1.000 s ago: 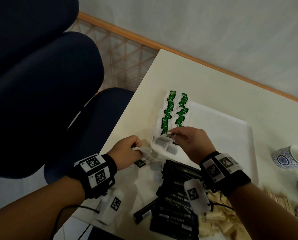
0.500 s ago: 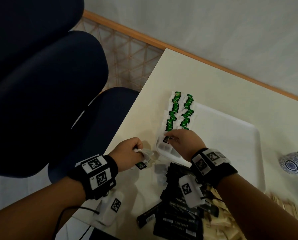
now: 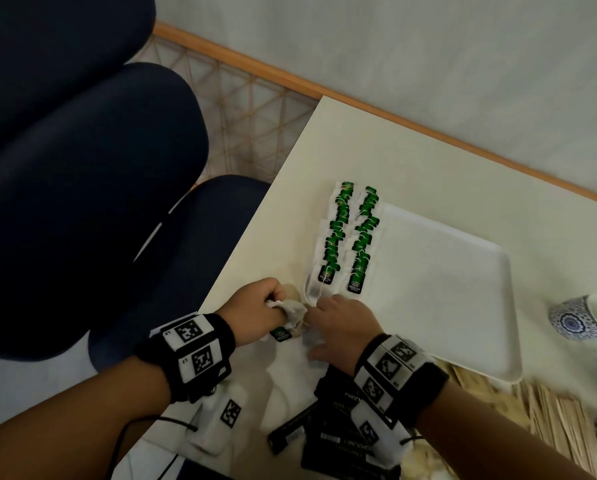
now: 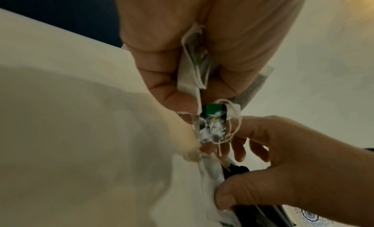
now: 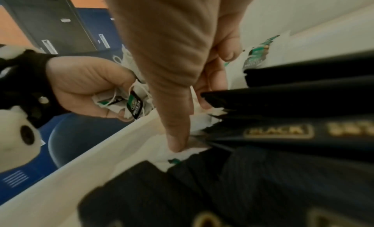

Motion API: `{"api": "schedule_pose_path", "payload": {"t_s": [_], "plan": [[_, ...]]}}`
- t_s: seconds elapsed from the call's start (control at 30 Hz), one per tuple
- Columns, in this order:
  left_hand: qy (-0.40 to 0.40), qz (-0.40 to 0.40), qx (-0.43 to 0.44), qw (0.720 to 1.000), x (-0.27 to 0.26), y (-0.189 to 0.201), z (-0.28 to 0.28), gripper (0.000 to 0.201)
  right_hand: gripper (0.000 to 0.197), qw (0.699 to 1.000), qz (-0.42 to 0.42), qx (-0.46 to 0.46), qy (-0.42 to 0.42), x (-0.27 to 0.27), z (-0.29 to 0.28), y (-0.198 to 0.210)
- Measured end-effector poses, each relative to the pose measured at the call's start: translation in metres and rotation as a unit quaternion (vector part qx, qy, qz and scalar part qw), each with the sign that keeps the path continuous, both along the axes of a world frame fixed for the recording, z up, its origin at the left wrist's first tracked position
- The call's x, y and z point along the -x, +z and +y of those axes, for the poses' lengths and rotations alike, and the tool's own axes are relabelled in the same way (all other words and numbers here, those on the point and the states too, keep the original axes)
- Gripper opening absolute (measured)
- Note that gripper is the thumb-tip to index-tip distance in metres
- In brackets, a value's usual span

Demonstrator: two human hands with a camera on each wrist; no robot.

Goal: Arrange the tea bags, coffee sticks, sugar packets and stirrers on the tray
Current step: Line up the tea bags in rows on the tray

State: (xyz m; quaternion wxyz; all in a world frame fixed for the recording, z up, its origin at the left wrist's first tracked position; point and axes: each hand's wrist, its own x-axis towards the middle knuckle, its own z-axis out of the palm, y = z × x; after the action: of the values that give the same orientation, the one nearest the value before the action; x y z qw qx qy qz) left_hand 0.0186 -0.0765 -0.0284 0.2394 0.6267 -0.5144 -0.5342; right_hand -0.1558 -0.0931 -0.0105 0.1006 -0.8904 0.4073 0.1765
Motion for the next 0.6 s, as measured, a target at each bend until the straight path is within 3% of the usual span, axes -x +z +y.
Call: {"api": "schedule_pose_path", "payload": {"t_s": [0.1, 0.3, 0.47, 0.6], "plan": [[-0.001, 0.005, 0.009, 1.0, -0.001, -0.001, 0.002, 0.025, 0.028, 0.999, -0.037, -0.012, -0.012, -0.004, -0.002, 0.001], [0.007, 0.013, 0.014, 1.0, -0.004, -0.004, 0.007, 0.027, 0.014, 0.967, -0.153, -0.113, -0.172, 0.012, -0.02, 0.012], [0.009, 0.018, 0.019, 1.0, -0.001, -0.004, 0.008, 0.028, 0.005, 0.904, -0.326, -0.133, -0.244, 0.026, -0.027, 0.025], [0.011, 0.019, 0.022, 1.0, -0.001, -0.003, 0.005, 0.027, 0.015, 0.873, -0.406, -0.155, -0.222, 0.037, -0.035, 0.034]]}}
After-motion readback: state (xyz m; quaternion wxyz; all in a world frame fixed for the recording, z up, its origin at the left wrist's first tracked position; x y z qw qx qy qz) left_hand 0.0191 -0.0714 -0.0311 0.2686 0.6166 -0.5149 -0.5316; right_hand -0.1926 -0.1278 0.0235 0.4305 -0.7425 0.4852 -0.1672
